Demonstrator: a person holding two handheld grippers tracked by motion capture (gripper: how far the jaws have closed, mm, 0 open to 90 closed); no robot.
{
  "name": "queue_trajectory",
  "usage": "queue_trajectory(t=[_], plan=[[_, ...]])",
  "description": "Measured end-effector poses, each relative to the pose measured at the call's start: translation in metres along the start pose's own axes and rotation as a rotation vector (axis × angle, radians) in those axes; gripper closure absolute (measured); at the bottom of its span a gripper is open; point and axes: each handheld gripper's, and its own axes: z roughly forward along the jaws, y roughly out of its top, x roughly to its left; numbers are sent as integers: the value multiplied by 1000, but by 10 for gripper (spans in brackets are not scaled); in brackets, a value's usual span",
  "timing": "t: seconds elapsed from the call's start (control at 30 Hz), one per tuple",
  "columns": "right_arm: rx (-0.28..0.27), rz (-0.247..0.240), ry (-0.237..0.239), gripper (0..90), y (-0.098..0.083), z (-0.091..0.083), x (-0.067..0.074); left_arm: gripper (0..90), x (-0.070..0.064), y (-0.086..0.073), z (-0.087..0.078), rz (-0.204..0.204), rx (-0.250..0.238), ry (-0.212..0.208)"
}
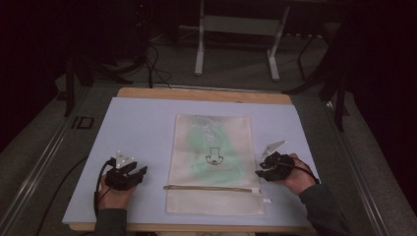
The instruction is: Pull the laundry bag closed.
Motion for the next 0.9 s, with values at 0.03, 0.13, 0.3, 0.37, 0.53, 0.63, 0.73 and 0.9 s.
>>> queue_trajectory(t=[0.03,0.13,0.3,0.37,0.53,0.63,0.73,0.9], plan=[[0,-9,-5,632,3,0,1,536,-2,0,1,11,5,-8],[-11,-35,17,629,11,0,6,537,-9,1,3,39,4,-55],[-12,-67,34,600,22,3,15,550,-18,4,5,100,9,-86],[-15,-82,48,600,26,4,18,554,-18,4,5,96,12,-95],[-9,-110,85,602,36,8,28,556,-18,4,5,73,6,-111],[-3,-129,109,619,41,13,34,565,-18,3,5,73,10,-104],[4,-151,128,613,48,18,41,570,-18,3,5,78,4,-101],[4,-176,143,613,63,22,51,570,-18,3,5,81,1,-102]])
